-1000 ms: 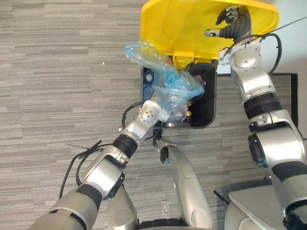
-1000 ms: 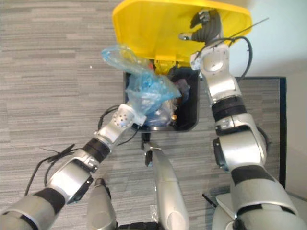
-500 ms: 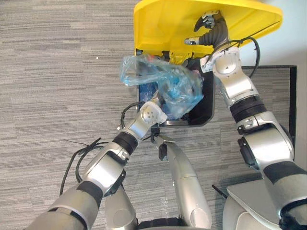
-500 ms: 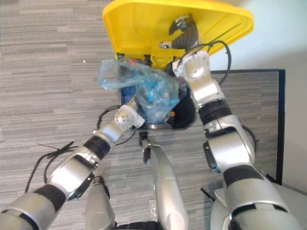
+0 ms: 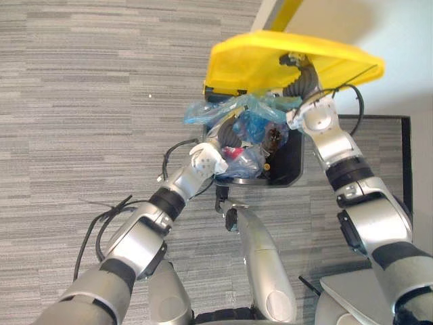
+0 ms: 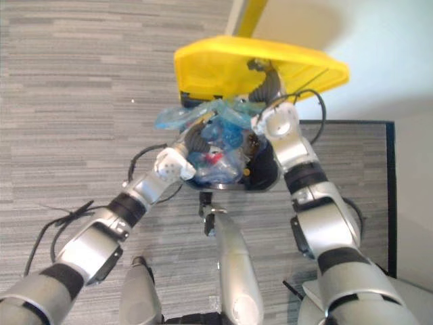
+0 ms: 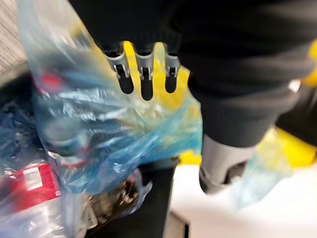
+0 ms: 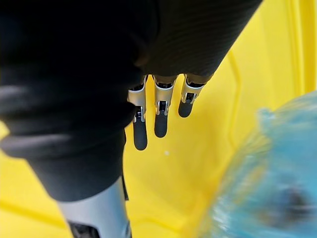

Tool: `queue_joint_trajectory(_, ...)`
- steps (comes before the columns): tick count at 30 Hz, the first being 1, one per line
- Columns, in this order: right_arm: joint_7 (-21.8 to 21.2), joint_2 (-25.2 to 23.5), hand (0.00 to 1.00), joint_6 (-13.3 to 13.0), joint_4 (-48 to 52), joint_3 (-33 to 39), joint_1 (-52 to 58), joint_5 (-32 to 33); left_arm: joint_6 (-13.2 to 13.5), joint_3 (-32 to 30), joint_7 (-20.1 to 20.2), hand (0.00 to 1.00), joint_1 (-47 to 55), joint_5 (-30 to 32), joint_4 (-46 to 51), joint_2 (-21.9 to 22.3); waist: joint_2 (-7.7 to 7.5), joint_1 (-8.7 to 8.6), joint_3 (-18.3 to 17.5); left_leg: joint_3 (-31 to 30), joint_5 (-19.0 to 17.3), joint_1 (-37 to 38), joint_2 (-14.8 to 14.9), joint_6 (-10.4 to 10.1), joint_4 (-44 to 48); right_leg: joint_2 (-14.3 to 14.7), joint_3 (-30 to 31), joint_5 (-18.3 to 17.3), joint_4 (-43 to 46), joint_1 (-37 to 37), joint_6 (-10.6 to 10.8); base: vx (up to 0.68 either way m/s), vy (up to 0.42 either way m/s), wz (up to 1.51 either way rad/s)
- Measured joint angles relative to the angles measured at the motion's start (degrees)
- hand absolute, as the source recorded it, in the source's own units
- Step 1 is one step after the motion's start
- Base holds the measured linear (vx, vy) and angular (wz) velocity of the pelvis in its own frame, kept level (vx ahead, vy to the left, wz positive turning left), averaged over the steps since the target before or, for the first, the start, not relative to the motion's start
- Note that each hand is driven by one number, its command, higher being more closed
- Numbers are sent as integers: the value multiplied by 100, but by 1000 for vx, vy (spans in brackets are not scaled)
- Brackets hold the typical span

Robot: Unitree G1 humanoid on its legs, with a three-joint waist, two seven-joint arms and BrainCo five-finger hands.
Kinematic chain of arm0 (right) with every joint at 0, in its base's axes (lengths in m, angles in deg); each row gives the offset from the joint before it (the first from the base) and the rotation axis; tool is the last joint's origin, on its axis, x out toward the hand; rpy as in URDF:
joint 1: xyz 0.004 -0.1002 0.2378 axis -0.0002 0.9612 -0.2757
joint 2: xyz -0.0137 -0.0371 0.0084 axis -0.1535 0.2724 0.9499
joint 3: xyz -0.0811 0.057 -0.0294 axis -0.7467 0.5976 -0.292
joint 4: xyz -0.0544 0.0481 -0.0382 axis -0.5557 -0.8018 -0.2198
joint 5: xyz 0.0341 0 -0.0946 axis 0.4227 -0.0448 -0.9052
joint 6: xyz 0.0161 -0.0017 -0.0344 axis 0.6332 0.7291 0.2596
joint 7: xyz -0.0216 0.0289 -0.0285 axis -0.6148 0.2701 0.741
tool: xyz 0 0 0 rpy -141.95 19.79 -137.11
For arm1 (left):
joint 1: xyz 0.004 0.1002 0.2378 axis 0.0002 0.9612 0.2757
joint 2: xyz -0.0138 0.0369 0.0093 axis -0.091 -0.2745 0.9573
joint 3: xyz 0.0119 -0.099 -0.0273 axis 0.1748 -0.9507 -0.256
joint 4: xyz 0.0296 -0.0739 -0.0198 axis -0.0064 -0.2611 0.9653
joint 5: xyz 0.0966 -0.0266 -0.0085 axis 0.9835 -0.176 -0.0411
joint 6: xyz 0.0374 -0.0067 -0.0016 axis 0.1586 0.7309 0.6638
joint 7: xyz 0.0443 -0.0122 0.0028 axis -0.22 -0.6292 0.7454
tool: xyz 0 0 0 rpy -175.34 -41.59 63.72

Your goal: Gather rubbish on tea table into small bin, then transfer packed bag to large trash can.

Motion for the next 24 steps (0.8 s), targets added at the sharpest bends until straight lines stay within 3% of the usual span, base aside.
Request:
queue_joint_trajectory(2,-68,51,0,7,121,125,421,-80,3,-205,12,0,551,-229,322,-160,7,43,-35,-14,11,200,-21,17,-76,-28,-1,-37,1,193,51,-27,53,11)
queue_joint_trajectory(5,-124,115,0,13,169,253,1223,-273,102,-596,68,0,1619,-430,764,-413,3,130,-358,-110,13,256,-96,24,-91,-128,-34,-161,140,254,43,-4,34,18)
queue_joint_trajectory(7,-174,115,0,42,168,335,1766,-447,157,-972,139,0,2455,-495,1047,-632,2,268,-520,-128,13,361,-99,23,-63,-185,-62,-254,272,344,54,12,4,15)
queue_joint_trajectory(11,-331,57,0,48,211,371,2403,-675,185,-1659,272,0,3526,-641,984,-719,9,448,-554,-171,15,733,-53,23,-26,-200,-126,-332,310,791,77,-17,1,12)
queue_joint_trajectory(15,-431,-426,0,46,384,763,3182,-845,190,-2257,375,0,4409,-669,175,-639,-41,649,-661,-109,-16,1133,-111,87,188,-282,-121,-331,265,1328,115,-82,19,9)
queue_joint_trajectory(18,-517,-749,0,34,391,770,3585,-944,100,-2826,362,0,4755,-666,-687,-298,-85,770,-696,-57,-156,1262,-409,387,528,-396,17,58,-116,1666,217,-208,81,-21)
queue_joint_trajectory(20,-551,-953,0,29,392,765,3800,-1003,39,-3100,322,0,4903,-657,-1065,-119,-203,925,-713,191,-223,1249,-685,592,787,-411,313,455,-689,1807,400,-350,163,-73)
queue_joint_trajectory(21,-572,-1064,0,23,409,757,3977,-1052,-24,-3205,253,0,5007,-657,-1197,-33,-281,953,-699,379,-217,1250,-833,785,898,-579,182,491,-1098,1983,467,-420,232,-91)
queue_joint_trajectory(22,-591,-1157,0,8,488,751,4216,-1109,-55,-3214,204,0,5095,-655,-1320,12,-304,988,-690,614,-142,1229,-837,942,921,-752,-13,238,-1237,2045,674,-469,255,-89)
queue_joint_trajectory(24,-614,-1329,0,-58,640,747,4714,-1121,-85,-3285,122,0,5140,-612,-1578,56,-436,965,-766,929,-8,1097,-894,1115,934,-922,-20,21,-234,1742,186,-558,252,-67)
